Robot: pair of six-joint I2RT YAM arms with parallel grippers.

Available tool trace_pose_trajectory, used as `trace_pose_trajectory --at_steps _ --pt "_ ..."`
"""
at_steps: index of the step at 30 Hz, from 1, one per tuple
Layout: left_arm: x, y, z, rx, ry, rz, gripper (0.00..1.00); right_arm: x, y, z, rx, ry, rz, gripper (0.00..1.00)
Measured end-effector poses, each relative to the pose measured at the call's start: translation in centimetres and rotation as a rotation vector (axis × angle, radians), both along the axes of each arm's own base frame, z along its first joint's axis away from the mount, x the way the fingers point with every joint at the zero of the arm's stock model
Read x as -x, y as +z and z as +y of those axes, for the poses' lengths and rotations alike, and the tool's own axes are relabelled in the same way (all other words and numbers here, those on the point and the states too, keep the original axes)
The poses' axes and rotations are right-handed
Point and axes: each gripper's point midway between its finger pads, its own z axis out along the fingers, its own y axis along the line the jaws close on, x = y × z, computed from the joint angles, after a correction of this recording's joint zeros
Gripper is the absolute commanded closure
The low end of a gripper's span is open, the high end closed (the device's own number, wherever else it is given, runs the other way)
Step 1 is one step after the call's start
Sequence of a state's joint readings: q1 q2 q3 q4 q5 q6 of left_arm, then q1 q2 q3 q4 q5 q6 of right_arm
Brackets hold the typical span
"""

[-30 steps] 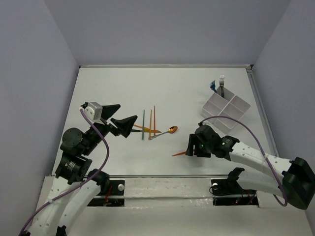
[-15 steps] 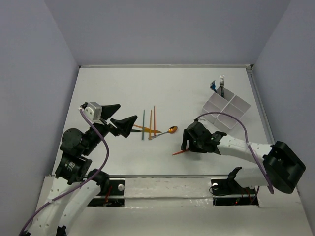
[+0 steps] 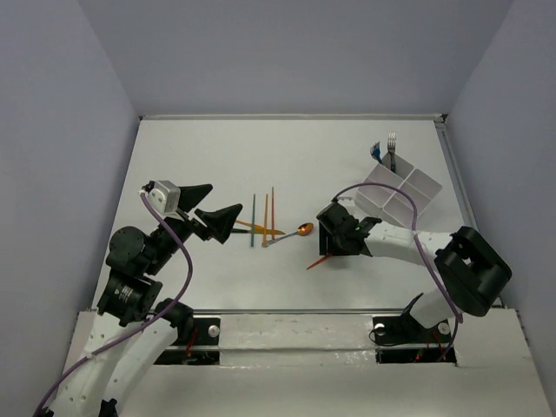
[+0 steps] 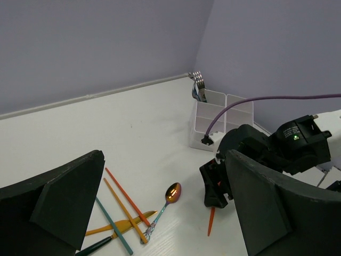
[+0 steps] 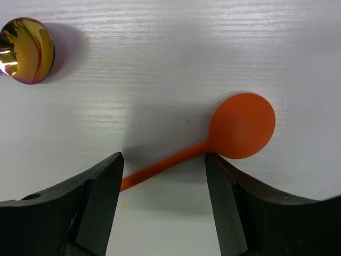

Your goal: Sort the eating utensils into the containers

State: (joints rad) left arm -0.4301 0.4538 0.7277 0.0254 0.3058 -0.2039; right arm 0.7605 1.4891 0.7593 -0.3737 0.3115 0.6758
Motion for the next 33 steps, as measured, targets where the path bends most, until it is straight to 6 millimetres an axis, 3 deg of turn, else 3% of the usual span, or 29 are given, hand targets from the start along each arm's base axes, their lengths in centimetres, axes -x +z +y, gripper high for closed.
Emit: trace_pose_trajectory --at_steps 4,5,8,16,22,29,31,33 --pt "0.0 0.0 0.0 0.0 0.0 0.0 0.01 -0.5 -0.2 -0.3 0.04 -0.003 -0.001 0.41" --pt "0.0 0.0 0.0 0.0 0.0 0.0 0.01 -0.7 -0.2 -0.4 0.055 -0.003 -0.003 0.5" --pt "0.1 0.2 0.1 0.003 0.002 -0.006 0.01 -1.4 -0.2 -0.3 0.072 -0.014 -0.005 0.64" --pt "0.6 0.4 -0.1 0.008 -0.013 -0.016 0.01 -2.2 -0.2 0.3 0.06 -0.022 -0.017 0.88" --pt "0.6 0.4 -0.1 0.009 -0.012 -0.017 0.01 -2.0 -0.2 0.2 0.045 -0.02 -0.022 1.0" --pt "0.6 0.4 -0.1 0.01 -0.011 -0.017 0.01 -1.8 0.1 0.0 0.031 -0.02 -0.031 1.0" --pt "0.6 0.4 -0.1 0.01 -0.01 -0.017 0.01 -1.4 1.1 -0.5 0.024 -0.018 -0.048 1.0" --pt "0.6 0.4 -0.1 0.01 -0.011 -0.017 0.01 -1.9 3.7 -0.6 -0.011 -0.021 -0.118 1.0"
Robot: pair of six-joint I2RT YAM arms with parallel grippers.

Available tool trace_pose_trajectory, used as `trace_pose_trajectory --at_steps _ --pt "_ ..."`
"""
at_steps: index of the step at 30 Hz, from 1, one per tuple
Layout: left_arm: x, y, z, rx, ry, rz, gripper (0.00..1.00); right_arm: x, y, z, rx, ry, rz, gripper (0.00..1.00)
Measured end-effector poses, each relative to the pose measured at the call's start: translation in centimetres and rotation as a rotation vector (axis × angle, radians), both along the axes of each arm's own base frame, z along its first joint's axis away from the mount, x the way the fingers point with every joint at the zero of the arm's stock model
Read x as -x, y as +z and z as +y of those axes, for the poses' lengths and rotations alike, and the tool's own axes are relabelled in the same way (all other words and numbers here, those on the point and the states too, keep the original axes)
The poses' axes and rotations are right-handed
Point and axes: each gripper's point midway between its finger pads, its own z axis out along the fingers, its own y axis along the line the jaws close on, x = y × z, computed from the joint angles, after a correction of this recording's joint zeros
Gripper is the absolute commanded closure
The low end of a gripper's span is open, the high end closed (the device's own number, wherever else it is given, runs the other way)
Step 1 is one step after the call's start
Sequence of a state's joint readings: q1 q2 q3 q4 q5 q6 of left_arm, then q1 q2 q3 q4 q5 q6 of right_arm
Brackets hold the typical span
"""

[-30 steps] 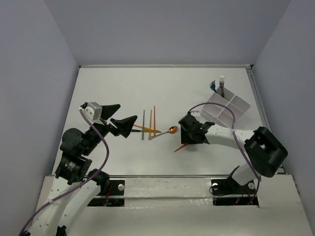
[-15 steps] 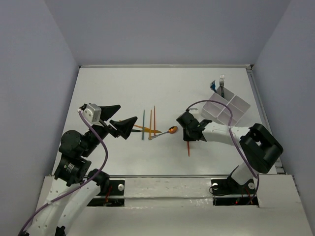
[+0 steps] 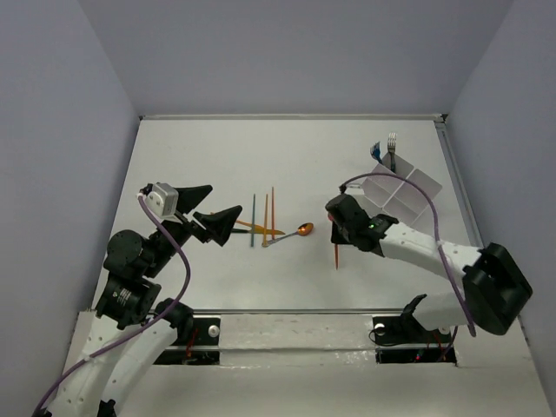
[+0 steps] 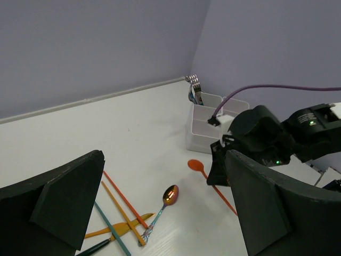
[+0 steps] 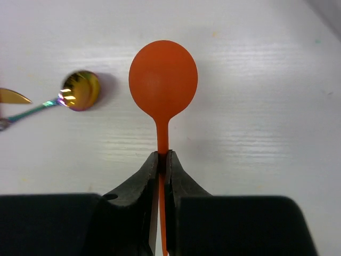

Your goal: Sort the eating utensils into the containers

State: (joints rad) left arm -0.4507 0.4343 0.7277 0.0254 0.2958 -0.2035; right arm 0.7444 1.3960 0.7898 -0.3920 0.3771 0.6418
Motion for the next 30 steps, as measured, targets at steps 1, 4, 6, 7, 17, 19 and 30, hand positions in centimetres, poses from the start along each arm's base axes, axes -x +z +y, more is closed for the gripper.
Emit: trace_pose_trajectory --at_steps 1,4,6,7,17,19,30 --pt "0.0 0.0 0.0 0.0 0.0 0.0 0.01 -0.4 1.3 0.1 -0.022 -0.001 -0.038 1.0" --pt "0.0 0.0 0.0 0.0 -0.001 0.0 0.01 -2.8 7.5 -1.1 -0.092 -0.05 -0.217 1.0" --pt "0.2 0.1 0.0 0.002 -0.004 -0.003 0.01 -4.9 11.7 -2.8 -0.129 -0.115 -0.35 1.0" --pt "0.2 0.1 0.0 0.003 -0.005 -0.006 0.01 -6.1 13.8 -4.3 -0.139 -0.164 -0.419 1.0" --pt "1.5 0.6 -0.7 0.014 -0.055 -0.025 0.01 -11.3 23.0 -20.1 0.011 -0.604 -0.822 1.0" --pt "1.9 0.9 -0.7 0.019 -0.059 -0.036 0.01 -11.9 23.7 -22.4 0.067 -0.663 -0.864 1.0" --pt "3.4 1.3 -1.2 0.028 -0.104 -0.06 0.01 -14.1 22.5 -28.1 0.379 -0.749 -0.876 1.0"
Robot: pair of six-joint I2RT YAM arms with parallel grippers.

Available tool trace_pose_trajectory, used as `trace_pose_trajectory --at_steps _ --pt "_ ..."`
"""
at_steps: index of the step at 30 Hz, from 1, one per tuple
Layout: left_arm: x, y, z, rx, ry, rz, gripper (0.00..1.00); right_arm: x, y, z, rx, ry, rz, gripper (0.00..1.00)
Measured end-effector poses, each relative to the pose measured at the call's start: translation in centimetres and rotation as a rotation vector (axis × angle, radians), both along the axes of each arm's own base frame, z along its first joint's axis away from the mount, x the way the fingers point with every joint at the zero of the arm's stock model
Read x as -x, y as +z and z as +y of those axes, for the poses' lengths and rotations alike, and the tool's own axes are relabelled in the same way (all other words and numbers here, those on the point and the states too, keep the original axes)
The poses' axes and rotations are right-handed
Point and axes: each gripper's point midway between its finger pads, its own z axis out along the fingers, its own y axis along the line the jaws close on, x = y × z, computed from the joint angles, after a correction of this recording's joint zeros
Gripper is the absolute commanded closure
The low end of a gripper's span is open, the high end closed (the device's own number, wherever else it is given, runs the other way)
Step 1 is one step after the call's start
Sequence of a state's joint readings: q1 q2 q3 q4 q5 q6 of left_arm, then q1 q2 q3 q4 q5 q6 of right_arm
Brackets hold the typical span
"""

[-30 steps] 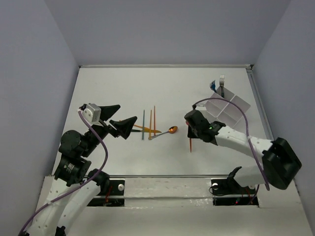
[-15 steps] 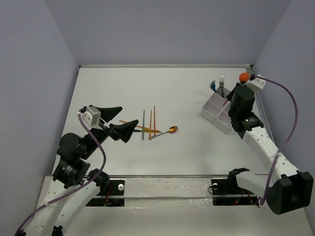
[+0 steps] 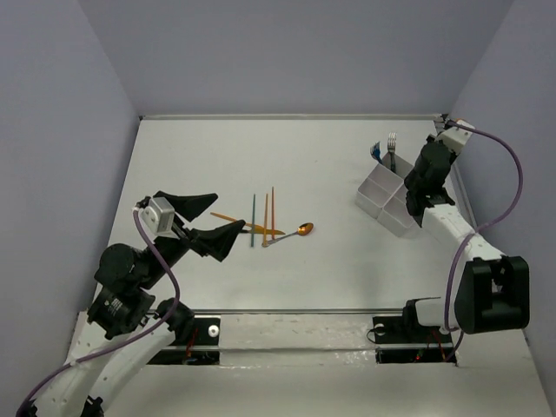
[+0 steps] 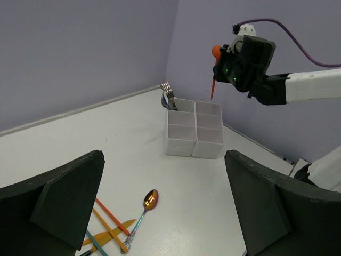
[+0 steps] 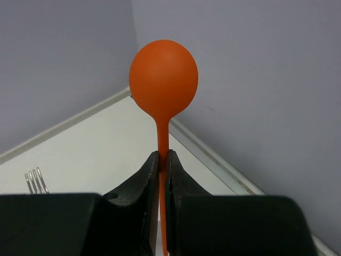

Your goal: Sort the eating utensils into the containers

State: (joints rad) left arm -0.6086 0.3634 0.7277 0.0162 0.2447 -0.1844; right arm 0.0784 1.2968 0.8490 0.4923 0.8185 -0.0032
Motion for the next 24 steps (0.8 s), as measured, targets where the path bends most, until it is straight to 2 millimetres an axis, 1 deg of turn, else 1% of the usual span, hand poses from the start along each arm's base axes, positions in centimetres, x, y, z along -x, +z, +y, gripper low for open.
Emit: trace_pose_trajectory --at_steps 3,9,12,13,19,20,24 --pt "0.1 0.0 0.0 0.001 0.002 -0.002 0.01 -0.6 -0.8 -0.2 0.037 -0.012 0.036 1.0" --pt "0.1 0.1 0.2 0.004 0.01 -0.002 0.01 -1.4 -3.2 -0.6 0.078 -0.037 0.092 1.0" --pt "0.2 0.0 0.1 0.003 0.01 -0.003 0.01 -1.5 -5.2 -0.6 0.082 -0.039 0.137 1.0" --pt "0.2 0.1 0.1 0.003 0.01 -0.003 0.01 -1.5 -5.7 -0.6 0.08 -0.039 0.149 1.0" --pt "0.1 0.0 0.2 0.002 0.014 -0.003 0.01 -1.0 -7.7 -0.5 0.051 -0.035 0.158 1.0" --pt "0.1 0.0 0.2 0.002 0.014 -0.003 0.01 -0.8 -8.3 -0.5 0.046 -0.033 0.166 0.97" --pt "0.1 0.0 0.2 0.002 0.014 -0.003 0.01 0.2 -10.3 -0.2 0.02 -0.016 0.188 0.95"
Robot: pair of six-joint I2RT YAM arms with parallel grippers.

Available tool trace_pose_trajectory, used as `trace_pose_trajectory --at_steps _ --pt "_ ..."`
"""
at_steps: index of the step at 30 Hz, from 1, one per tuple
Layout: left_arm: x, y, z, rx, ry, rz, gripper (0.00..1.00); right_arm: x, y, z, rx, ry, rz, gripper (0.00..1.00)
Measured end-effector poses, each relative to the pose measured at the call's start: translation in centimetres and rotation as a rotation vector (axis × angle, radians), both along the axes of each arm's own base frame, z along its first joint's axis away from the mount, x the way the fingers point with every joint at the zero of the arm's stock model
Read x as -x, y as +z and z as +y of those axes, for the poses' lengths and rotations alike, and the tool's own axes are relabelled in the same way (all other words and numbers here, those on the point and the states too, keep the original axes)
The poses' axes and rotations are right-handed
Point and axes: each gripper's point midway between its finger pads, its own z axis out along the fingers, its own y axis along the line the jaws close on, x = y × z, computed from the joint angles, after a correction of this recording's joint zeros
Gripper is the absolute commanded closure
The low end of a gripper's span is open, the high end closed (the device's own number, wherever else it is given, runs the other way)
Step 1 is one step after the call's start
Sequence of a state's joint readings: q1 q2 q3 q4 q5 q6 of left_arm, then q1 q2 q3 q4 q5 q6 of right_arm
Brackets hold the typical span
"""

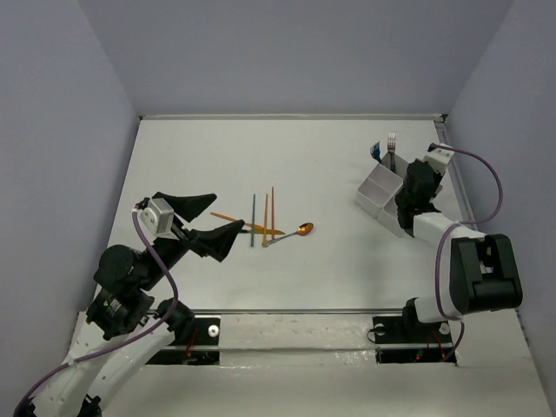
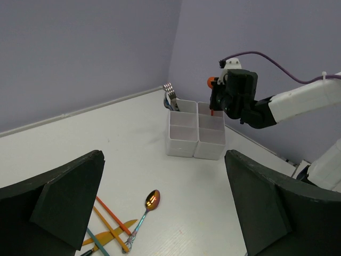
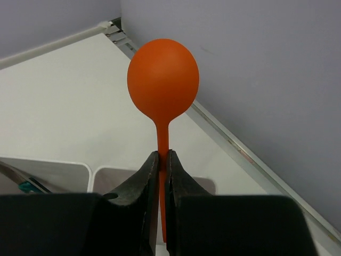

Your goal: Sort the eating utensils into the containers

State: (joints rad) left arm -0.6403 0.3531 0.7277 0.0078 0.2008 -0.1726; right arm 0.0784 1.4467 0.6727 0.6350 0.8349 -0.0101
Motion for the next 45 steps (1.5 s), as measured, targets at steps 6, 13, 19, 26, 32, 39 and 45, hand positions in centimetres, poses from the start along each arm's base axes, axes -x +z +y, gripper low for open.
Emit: trace_pose_trajectory --at_steps 6,13,19,26,32,39,45 --pt "0.0 0.0 0.0 0.0 0.0 0.0 0.01 0.6 0.4 0.7 -0.025 0.021 -0.031 0.58" --pt "0.0 0.0 0.0 0.0 0.003 0.0 0.01 0.7 2.0 3.4 -0.066 0.101 -0.051 0.32" --pt "-0.1 0.0 0.1 0.001 0.009 0.001 0.01 1.1 5.2 5.1 -0.151 0.166 -0.081 0.29" --pt "-0.2 0.0 0.2 0.002 0.015 0.002 0.01 2.9 4.6 16.3 -0.376 0.495 -0.018 0.27" --pt "-0.3 0.0 0.2 0.003 0.02 0.003 0.01 8.4 -2.1 27.9 -0.615 0.755 0.213 0.26" --pt "-0.3 0.0 0.2 0.003 0.019 0.004 0.01 13.6 -9.7 35.3 -0.721 0.829 0.487 0.29" --pt "-0.3 0.0 0.2 0.003 0.019 0.004 0.01 14.3 -12.4 38.8 -0.783 0.829 0.574 0.32"
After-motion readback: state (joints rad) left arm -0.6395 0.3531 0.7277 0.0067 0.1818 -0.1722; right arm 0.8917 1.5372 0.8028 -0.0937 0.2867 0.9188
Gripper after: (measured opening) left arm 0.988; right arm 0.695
